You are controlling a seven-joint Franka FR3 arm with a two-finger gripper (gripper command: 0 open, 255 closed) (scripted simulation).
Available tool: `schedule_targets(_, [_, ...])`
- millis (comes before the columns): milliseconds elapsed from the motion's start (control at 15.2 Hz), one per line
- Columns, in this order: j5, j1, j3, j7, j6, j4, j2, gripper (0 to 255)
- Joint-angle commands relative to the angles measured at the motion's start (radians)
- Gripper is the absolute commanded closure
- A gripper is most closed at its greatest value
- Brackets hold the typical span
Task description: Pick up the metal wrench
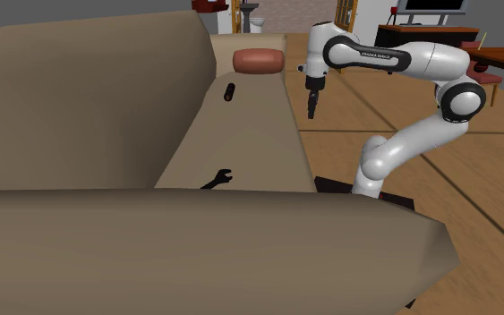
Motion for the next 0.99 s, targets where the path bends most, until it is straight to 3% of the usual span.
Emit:
schedule_targets(0, [0.000, 0.000, 0.000, 0.000, 0.000, 0.000, 0.000, 0])
schedule_targets(924, [0.065, 0.157, 0.109, -0.124, 0.201, 0.224, 0.414, 0])
